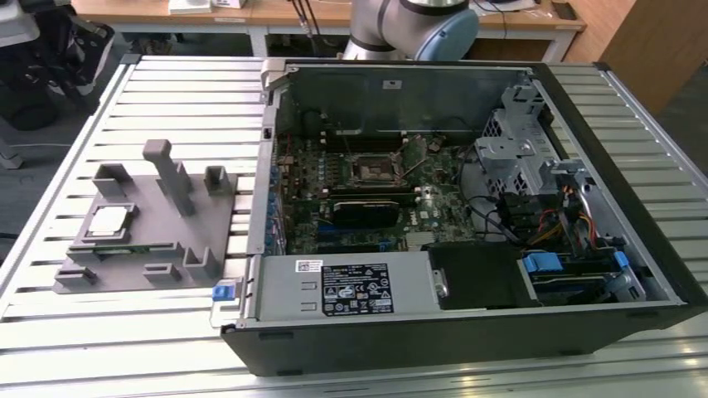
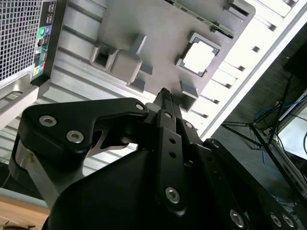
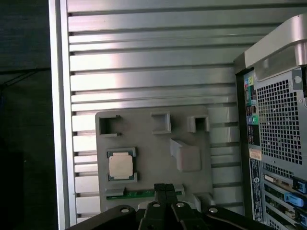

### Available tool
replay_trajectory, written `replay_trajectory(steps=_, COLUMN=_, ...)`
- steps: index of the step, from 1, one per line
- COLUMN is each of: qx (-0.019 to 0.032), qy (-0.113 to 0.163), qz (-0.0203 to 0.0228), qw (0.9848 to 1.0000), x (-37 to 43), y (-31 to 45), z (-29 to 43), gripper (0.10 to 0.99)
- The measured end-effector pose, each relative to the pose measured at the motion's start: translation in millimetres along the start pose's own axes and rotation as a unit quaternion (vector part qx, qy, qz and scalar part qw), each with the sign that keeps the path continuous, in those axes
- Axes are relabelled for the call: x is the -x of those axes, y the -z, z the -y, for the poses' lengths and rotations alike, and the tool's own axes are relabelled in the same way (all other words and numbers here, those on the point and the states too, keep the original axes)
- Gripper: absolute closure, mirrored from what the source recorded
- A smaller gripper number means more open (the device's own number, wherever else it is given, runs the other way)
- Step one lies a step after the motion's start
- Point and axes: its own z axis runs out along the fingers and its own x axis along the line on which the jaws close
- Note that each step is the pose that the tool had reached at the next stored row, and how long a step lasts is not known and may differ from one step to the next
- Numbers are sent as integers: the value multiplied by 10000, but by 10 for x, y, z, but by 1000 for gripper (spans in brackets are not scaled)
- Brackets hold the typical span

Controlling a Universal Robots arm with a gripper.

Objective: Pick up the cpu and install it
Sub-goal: 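Reach for the cpu, then pick up the cpu and move it towards the insertion slot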

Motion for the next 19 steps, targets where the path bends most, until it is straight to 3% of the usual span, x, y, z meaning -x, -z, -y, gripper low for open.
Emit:
replay_trajectory(steps=9, qx=0, qy=0, qz=-2, qw=10000, x=-200, y=-7, z=15, gripper=965)
replay_trajectory(steps=19, qx=-2, qy=-1, qz=-22, qw=10000, x=-271, y=-19, z=21, gripper=965)
